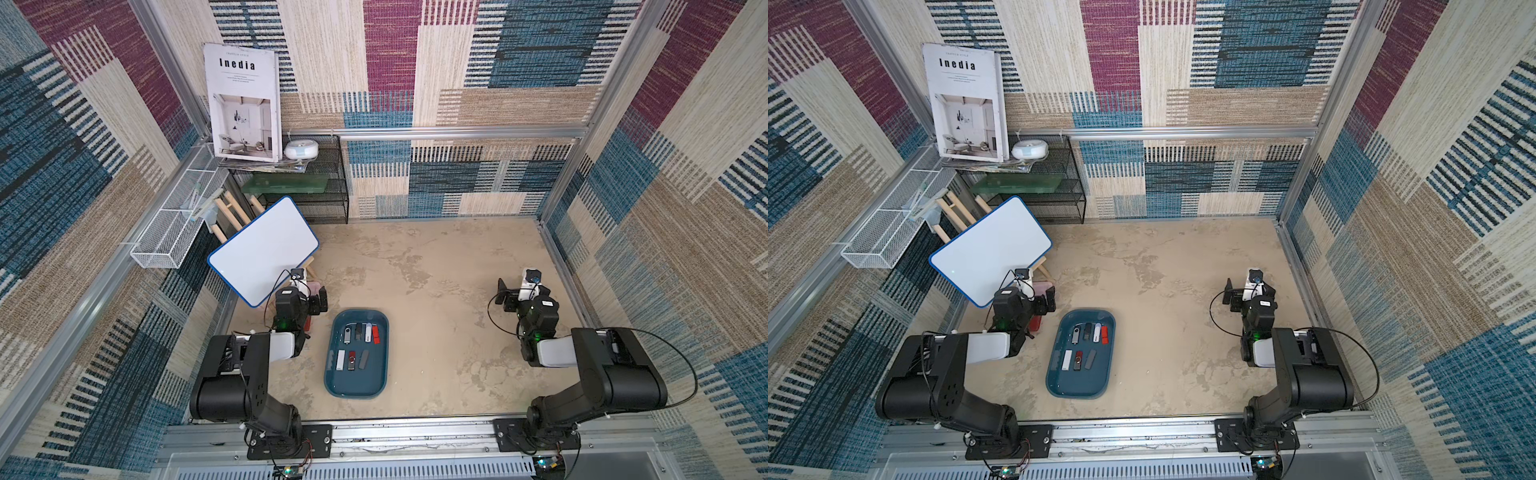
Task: Put the usb flash drive into the storage box
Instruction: Reset both arms
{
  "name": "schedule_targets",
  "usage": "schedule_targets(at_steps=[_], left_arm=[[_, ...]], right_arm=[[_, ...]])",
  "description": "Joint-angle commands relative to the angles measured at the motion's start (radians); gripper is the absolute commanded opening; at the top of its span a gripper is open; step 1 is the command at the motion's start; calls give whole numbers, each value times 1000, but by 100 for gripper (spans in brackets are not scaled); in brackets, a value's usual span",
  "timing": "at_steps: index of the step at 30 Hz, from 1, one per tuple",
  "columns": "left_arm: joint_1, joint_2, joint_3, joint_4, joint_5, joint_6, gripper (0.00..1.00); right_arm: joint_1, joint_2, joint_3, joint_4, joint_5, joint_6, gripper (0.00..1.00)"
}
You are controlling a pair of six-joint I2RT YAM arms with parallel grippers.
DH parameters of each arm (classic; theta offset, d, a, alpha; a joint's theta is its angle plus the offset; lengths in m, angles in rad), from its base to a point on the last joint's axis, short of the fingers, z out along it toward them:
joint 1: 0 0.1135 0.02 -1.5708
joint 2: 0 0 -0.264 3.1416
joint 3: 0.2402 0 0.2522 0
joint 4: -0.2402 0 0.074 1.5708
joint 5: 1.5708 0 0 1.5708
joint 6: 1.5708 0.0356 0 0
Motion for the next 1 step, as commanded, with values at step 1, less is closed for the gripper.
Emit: schedule_targets(at_steps=[1], left_arm=[[2,0,3,8,3,-4,99]], right_arm=[[0,-7,-9,19,-10,4,100]])
